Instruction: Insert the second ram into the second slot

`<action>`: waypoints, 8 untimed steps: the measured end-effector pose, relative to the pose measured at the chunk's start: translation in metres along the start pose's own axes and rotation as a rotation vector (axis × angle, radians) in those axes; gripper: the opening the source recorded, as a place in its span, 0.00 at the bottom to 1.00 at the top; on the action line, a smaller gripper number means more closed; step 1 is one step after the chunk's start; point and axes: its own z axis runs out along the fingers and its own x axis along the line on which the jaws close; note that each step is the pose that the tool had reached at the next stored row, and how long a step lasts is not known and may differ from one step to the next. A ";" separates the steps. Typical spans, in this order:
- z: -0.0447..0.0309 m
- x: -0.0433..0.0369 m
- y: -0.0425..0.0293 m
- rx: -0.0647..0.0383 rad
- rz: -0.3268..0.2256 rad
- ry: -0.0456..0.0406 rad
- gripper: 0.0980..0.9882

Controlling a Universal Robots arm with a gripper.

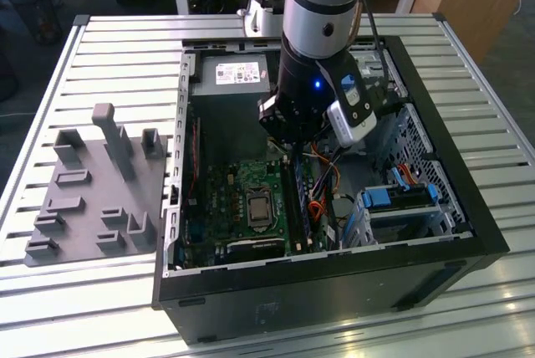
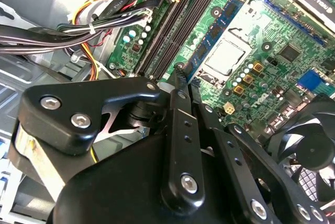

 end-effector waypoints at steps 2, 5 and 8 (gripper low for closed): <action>0.0007 0.0000 0.0000 0.000 0.000 -0.0001 0.04; 0.0022 0.0000 -0.0001 0.000 0.000 0.0000 0.04; 0.0043 0.0000 -0.0002 0.000 0.000 0.0000 0.04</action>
